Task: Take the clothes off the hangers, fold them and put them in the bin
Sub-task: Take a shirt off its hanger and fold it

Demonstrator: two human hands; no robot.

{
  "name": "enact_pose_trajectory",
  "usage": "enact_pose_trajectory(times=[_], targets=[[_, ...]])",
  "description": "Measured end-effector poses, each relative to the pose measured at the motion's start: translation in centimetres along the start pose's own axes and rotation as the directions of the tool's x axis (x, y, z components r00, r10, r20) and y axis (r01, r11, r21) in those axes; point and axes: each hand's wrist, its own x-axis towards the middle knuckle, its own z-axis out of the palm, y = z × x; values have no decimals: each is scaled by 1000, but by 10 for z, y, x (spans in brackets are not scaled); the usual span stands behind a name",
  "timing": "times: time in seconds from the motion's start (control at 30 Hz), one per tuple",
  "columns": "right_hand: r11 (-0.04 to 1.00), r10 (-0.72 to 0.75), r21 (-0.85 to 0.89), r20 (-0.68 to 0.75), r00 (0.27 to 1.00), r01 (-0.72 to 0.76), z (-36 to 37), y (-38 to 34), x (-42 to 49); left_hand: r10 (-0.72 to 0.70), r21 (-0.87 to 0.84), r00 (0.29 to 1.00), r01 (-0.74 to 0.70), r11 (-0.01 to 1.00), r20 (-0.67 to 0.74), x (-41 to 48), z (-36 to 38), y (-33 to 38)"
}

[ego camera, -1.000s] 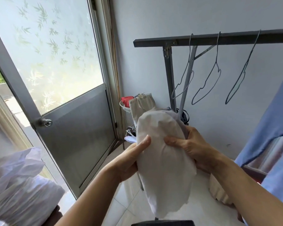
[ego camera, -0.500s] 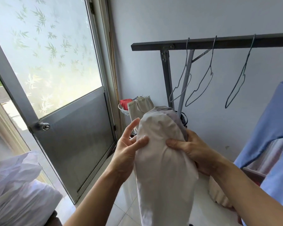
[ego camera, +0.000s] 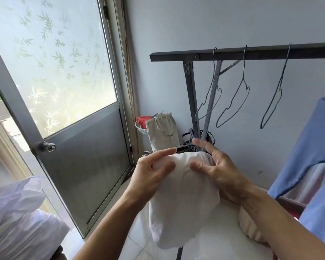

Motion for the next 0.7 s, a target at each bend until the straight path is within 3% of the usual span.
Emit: enact_pose_trajectory(times=[0.1, 0.17, 0.3, 0.4, 0.57, 0.63, 0.7], targets=[[995, 27, -97, 100, 995, -18, -3, 2, -2, -66, 45, 998, 65, 997, 20, 2, -4, 3], [981, 31, -193, 113, 993, -9, -5, 2, -3, -65, 182, 996, 53, 982, 57, 3, -9, 5], [921, -51, -379, 120, 991, 94, -1, -3, -3, -4, 546, 999, -25, 837, 53, 3, -12, 12], [866, -82, -485, 101, 992, 121, 1, -5, -2, 60, 671, 997, -72, 738, 41, 4, -14, 21], [872, -129, -467, 71, 989, 147, 0, -11, -4, 104, 665, 992, -127, 736, 75, 11, -28, 15], [899, -135, -416, 39, 990, 139, 1, -12, -5, 95, 579, 993, -119, 806, 71, 14, -33, 12], [943, -121, -311, 10, 993, 118, 0, -12, -5, 26, 323, 996, -51, 945, 82, 14, -37, 10]])
